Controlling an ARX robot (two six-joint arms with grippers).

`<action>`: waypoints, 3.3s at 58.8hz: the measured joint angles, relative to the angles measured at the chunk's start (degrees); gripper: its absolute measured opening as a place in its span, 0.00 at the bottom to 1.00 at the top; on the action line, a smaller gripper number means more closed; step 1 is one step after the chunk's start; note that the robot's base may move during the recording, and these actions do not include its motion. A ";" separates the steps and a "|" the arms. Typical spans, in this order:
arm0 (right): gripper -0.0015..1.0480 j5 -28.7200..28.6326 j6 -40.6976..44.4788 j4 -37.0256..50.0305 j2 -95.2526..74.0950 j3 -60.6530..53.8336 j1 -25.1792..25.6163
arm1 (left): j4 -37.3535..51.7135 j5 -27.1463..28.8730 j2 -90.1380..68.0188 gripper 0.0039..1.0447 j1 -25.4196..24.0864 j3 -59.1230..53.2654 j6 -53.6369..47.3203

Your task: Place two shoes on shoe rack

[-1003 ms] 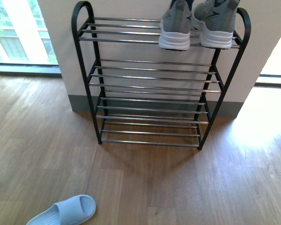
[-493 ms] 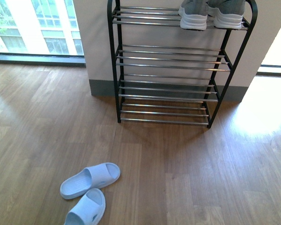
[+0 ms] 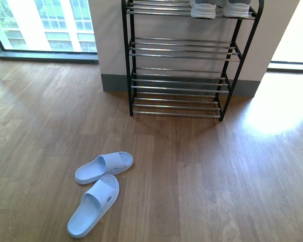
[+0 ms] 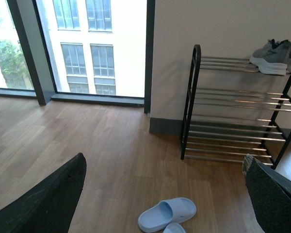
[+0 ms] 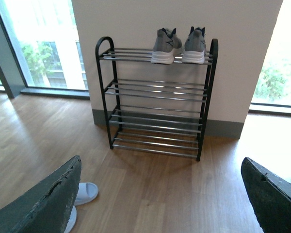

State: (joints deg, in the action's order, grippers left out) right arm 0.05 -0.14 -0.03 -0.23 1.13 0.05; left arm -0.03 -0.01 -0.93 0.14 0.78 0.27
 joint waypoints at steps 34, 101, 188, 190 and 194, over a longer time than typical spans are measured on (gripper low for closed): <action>0.91 -0.42 0.00 -0.02 0.02 0.00 0.00 | 0.00 0.39 0.00 0.91 0.00 -0.02 0.00; 0.91 -0.07 0.00 -0.02 0.07 0.00 0.00 | 0.00 0.02 0.00 0.91 0.00 -0.02 -0.02; 0.91 -0.04 0.00 -0.02 0.07 0.00 0.00 | 0.00 0.02 0.02 0.91 0.00 -0.02 -0.02; 0.91 -0.02 0.00 -0.02 0.07 0.00 -0.02 | 0.00 0.00 0.02 0.91 0.00 -0.02 -0.02; 0.91 0.13 -0.02 -0.04 0.07 0.00 -0.02 | 0.00 -0.04 0.02 0.91 0.00 -0.02 -0.02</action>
State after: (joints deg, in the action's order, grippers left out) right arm 0.19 -0.16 -0.08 -0.16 1.13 0.03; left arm -0.03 -0.05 -0.91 0.14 0.75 0.25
